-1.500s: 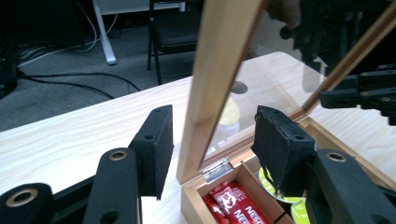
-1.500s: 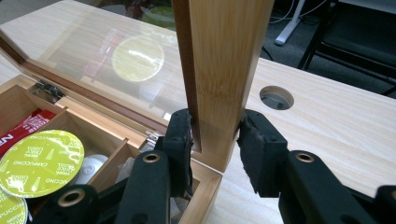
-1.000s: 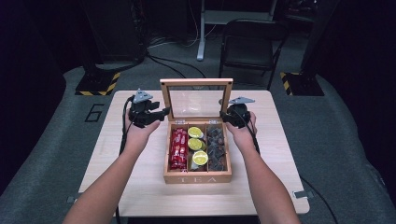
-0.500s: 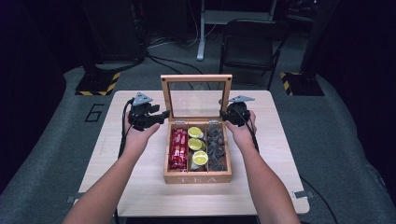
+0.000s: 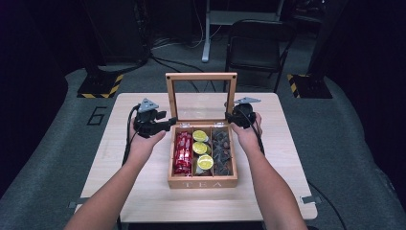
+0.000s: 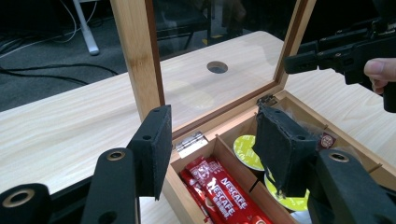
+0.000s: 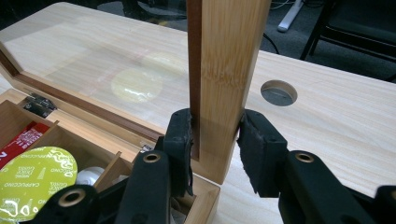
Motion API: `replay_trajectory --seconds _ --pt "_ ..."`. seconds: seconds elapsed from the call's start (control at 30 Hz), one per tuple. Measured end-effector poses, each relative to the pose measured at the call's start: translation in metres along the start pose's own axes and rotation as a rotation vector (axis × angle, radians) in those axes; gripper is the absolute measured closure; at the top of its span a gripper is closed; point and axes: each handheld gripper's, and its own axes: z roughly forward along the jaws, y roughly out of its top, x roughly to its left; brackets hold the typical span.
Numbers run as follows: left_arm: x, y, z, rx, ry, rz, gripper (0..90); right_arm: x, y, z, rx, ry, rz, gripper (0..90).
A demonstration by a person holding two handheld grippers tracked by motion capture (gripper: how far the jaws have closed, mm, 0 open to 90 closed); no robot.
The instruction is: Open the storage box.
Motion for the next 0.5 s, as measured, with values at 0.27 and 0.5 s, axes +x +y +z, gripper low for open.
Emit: replay_trajectory --seconds 0.27,0.5 --pt "0.0034 -0.0035 0.0007 0.010 0.002 -0.005 46.0 -0.0019 0.0012 0.0031 0.008 -0.003 -0.003 64.4" --pt "0.0019 -0.0056 0.0010 0.022 -0.003 0.006 43.2 -0.0027 0.0019 0.0054 0.012 -0.004 0.006 64.2"
